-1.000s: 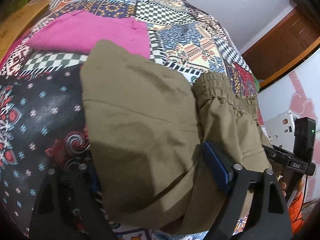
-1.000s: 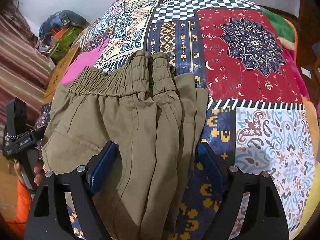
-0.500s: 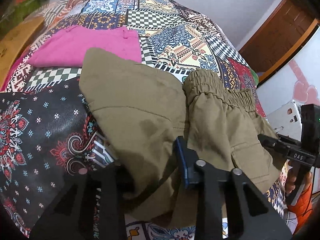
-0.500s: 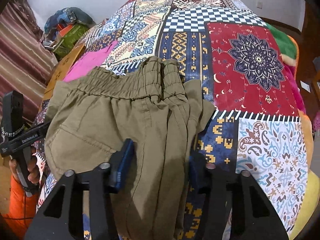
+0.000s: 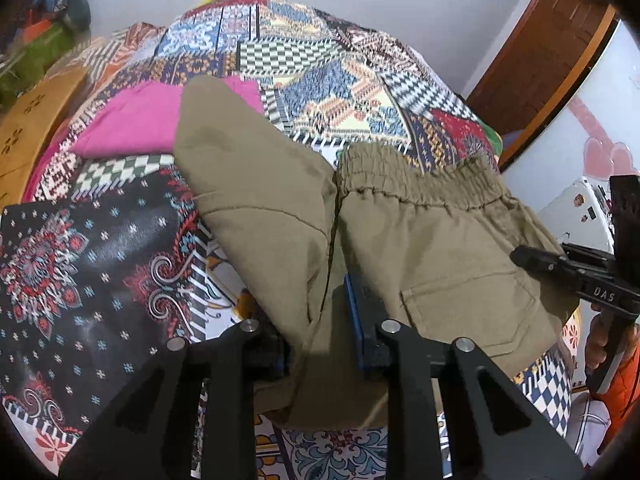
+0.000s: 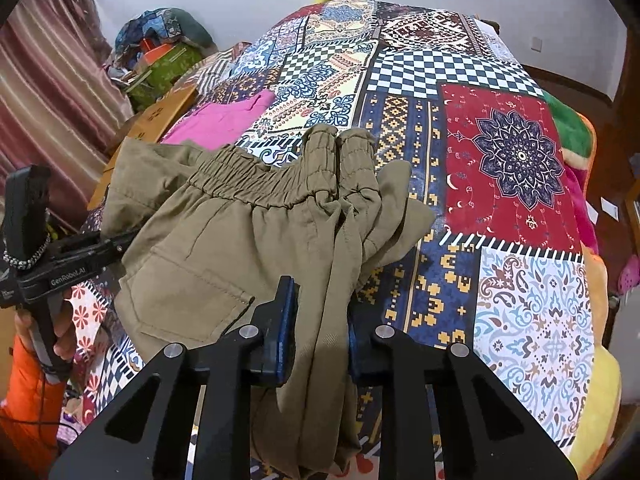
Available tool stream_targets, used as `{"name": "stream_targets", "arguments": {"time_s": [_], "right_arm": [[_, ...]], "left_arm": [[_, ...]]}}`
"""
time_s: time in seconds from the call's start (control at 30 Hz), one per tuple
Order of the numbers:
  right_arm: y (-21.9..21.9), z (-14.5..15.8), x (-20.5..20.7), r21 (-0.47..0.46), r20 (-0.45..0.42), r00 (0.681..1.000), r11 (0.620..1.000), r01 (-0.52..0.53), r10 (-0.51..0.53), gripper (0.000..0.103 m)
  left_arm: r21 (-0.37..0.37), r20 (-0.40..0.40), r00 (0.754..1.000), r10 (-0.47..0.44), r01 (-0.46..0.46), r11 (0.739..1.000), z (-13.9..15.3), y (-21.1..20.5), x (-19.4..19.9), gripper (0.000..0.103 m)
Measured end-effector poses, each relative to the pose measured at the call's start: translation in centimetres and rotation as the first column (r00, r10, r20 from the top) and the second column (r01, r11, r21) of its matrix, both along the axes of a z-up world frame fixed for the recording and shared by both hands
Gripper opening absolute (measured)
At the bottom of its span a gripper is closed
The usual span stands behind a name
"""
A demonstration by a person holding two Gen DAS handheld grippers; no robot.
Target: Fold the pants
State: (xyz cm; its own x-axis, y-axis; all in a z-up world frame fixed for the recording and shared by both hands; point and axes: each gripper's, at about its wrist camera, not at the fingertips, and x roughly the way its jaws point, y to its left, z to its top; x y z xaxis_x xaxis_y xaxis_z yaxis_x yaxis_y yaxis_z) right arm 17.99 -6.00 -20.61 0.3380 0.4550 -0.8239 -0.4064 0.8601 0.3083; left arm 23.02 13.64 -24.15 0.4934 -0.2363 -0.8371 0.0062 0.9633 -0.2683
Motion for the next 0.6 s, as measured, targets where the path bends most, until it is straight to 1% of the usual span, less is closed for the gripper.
{"name": "stream_targets", "arguments": {"time_s": [0.03,0.07,0.1,0.13,0.17,0.2,0.27,0.4,0.6], "right_arm": [[0.1,-0.1,0.2,0.002,-0.005,1.000,1.000,0.003,-0.003,0.020],[0.1,-0.2,0.4,0.007,-0.011,1.000,1.000,0.007,-0.007,0.020],[0.0,-0.3,0.5,0.012,-0.016,1.000,1.000,0.012,-0.012,0.020],[0.0,-0.3,0.5,0.015,-0.019,1.000,1.000,0.017,-0.017,0.020],[0.0,-0.3,0.6,0.018,-0.021,1.000,1.000,0.021,-0.020,0.020],[-0.1,-0.2,0.4,0.016,-0.017,1.000,1.000,0.020,-0.020,0.020],[0.0,0.2,0.1,0.005,-0.002,1.000,1.000,0.015,-0.015,0.017],[0.2,1.0,-0.1,0.006,0.024,1.000,1.000,0.013,-0.013,0.013],[0.5,3.0,-0.1,0.020,0.066,0.998,1.000,0.008,-0.009,0.010]], "left_arm": [[-0.006,-0.009,1.000,0.005,-0.005,1.000,-0.3,0.1,0.1,0.024],[-0.012,-0.019,1.000,0.016,-0.016,1.000,-0.7,0.4,0.3,0.018],[-0.010,-0.027,0.999,0.030,-0.030,0.999,-1.1,0.7,0.5,0.007],[0.002,-0.039,0.998,0.047,-0.047,0.999,-1.4,0.8,0.6,0.006],[-0.010,-0.046,0.997,0.057,-0.057,0.998,-1.6,1.1,0.7,0.006],[-0.032,-0.042,0.997,0.069,-0.070,0.997,-1.6,1.4,0.6,0.006],[-0.024,-0.029,0.997,0.075,-0.076,0.997,-1.2,1.2,0.4,0.004],[-0.009,0.030,0.997,0.064,-0.064,0.998,0.8,0.8,-0.4,0.002],[-0.012,0.096,0.994,0.051,-0.050,0.999,4.1,0.8,-1.5,0.002]]}}
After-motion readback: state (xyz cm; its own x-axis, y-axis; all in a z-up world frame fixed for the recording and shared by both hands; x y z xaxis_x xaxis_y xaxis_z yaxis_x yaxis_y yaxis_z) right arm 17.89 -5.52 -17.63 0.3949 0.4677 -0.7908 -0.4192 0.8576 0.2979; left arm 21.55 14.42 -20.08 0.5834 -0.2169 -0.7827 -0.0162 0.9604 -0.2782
